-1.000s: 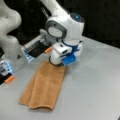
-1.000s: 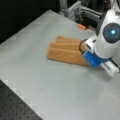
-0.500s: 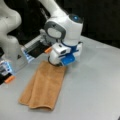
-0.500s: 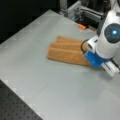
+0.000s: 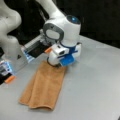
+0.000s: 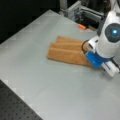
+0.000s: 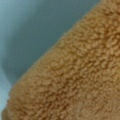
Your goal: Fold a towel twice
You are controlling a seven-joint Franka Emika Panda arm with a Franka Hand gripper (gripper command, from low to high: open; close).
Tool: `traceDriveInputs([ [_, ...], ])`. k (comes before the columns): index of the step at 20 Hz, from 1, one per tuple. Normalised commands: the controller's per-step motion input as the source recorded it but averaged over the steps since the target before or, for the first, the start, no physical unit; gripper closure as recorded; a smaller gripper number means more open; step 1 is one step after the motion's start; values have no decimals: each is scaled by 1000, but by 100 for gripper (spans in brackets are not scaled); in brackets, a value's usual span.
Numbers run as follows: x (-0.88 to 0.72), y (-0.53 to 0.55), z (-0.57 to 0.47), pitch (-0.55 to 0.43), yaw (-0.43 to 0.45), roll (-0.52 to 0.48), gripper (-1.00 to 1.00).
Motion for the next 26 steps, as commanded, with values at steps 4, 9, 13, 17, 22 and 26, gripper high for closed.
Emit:
traceDriveInputs([
  [4, -231, 5, -131, -209, -15, -39, -100],
  [9, -219, -10, -143, -197, 12, -64, 100],
  [13, -161, -40, -153, -186, 79, -97, 100],
  [17, -86, -51, -131, -171, 102, -72, 100],
  [22, -49, 0, -121, -159, 43, -45, 100],
  [26, -30, 20, -120, -137, 13, -50, 100],
])
